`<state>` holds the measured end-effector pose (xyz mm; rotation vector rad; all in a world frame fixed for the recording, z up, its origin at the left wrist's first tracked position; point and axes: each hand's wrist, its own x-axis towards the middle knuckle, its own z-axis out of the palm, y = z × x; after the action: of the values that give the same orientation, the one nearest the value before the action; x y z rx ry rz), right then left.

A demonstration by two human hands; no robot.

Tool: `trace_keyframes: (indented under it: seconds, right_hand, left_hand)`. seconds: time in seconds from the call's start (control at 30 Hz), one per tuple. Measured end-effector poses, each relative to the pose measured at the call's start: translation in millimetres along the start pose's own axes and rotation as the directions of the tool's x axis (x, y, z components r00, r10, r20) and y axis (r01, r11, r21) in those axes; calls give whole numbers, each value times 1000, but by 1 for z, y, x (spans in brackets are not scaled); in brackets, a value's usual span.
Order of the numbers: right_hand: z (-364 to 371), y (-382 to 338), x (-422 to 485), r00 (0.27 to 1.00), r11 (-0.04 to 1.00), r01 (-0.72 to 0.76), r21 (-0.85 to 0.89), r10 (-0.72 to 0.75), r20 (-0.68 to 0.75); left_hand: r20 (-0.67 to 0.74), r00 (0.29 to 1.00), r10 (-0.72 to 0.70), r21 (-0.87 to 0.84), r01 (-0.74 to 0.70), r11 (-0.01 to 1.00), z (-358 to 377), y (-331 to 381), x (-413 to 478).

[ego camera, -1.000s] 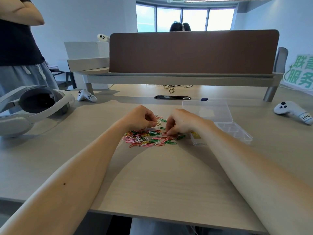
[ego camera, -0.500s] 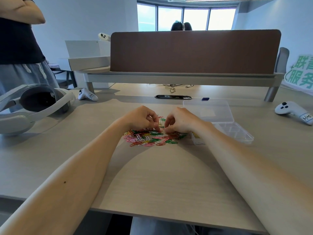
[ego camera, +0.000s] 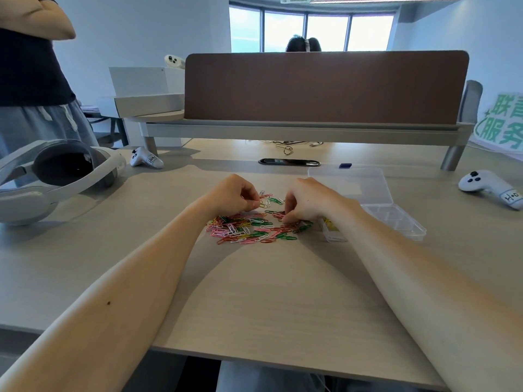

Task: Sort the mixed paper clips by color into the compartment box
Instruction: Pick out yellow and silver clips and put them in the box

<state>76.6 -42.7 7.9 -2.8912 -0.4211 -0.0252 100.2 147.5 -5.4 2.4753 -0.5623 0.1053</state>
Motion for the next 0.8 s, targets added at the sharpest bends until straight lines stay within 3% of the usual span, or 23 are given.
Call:
trace_keyframes:
  seconds: [0.33,0.53,0.8]
  right_hand:
    - [-2,-1,-4,997,998,13,-54,-9,75]
    - [-2,-2,-6,997,999,31,-6,-31,64]
    - [0,1,-4,989,995,-1,95,15,-150]
  left_hand:
    - [53,998,32,113,-37,993,4,-1,2]
    - [58,998,-38,-51,41,998,0,2,0]
    - [-41,997,-59,-69,56,996,0,5,0]
